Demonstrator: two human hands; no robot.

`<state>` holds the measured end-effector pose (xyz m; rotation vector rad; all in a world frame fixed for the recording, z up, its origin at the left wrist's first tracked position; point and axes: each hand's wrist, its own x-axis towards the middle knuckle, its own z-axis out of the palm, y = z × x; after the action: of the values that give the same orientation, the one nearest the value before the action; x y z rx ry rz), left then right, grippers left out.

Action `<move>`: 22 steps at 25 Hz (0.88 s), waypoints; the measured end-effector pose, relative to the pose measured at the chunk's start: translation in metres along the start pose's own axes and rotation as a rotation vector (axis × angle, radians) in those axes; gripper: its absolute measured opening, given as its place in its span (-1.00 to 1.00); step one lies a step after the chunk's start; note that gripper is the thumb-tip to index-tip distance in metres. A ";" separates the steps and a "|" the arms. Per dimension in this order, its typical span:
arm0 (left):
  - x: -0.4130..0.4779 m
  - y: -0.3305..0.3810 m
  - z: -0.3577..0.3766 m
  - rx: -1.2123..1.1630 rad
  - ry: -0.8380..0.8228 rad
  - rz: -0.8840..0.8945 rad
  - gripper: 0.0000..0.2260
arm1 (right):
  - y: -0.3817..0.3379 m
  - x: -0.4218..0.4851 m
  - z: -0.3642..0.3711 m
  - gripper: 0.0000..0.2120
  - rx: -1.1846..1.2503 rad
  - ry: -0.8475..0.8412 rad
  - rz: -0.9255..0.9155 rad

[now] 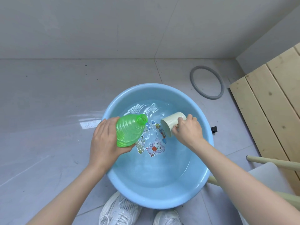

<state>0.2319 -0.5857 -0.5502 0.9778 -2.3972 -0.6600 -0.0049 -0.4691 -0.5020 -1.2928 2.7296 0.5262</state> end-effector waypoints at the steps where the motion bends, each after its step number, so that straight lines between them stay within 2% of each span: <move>1: 0.000 -0.001 0.000 0.000 -0.002 0.002 -0.27 | -0.004 0.002 -0.001 -0.71 -0.003 -0.053 0.016; 5: -0.001 -0.001 0.000 -0.002 0.003 0.006 -0.24 | -0.018 0.007 0.002 -0.65 0.038 -0.178 0.052; 8: -0.001 -0.001 0.000 -0.003 0.006 0.006 -0.24 | -0.018 0.009 0.006 -0.65 0.179 -0.253 0.098; 13: -0.001 -0.001 -0.001 0.002 0.001 0.004 -0.23 | 0.000 -0.011 0.001 -0.76 0.667 -0.223 0.203; 17: -0.001 -0.001 0.000 0.010 -0.005 0.002 -0.22 | 0.020 -0.041 -0.004 -0.75 1.076 -0.344 0.330; 22: -0.001 -0.001 0.001 0.009 -0.002 0.001 -0.22 | 0.021 -0.078 -0.024 -0.74 1.566 -0.261 0.424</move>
<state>0.2322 -0.5855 -0.5512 0.9805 -2.4040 -0.6512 0.0309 -0.4073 -0.4575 -0.1842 2.0349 -1.1375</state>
